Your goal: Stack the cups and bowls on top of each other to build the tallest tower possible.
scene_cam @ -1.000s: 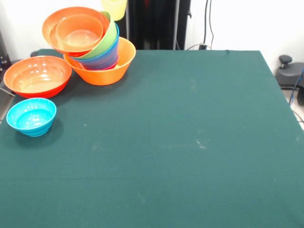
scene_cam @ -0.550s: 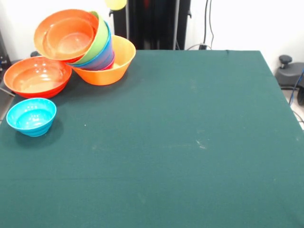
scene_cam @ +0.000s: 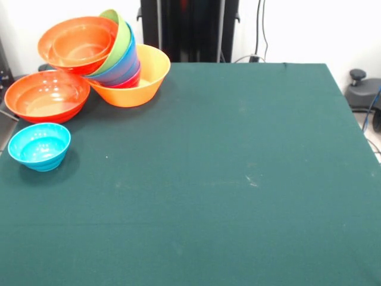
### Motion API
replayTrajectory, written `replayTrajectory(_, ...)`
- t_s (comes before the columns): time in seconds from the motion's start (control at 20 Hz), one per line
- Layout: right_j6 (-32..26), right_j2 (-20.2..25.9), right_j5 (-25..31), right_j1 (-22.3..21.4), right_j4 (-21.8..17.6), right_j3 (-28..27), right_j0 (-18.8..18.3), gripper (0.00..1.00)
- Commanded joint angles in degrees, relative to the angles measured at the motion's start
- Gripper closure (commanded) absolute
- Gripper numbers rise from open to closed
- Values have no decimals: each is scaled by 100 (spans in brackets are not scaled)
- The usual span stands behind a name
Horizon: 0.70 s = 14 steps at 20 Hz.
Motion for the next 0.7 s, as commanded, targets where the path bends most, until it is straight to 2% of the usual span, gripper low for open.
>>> replayTrajectory(0.05, -110, 139, 542, 34, -92, -570, 744, 100)
replayTrajectory(0.5, -556, -1133, 377, 186, -451, -749, 1514, 100)
replayTrajectory(0.6, -674, -1498, 300, 288, -618, -781, 1708, 100)
replayTrajectory(0.7, -816, -2228, 126, 530, -1031, -829, 2119, 100)
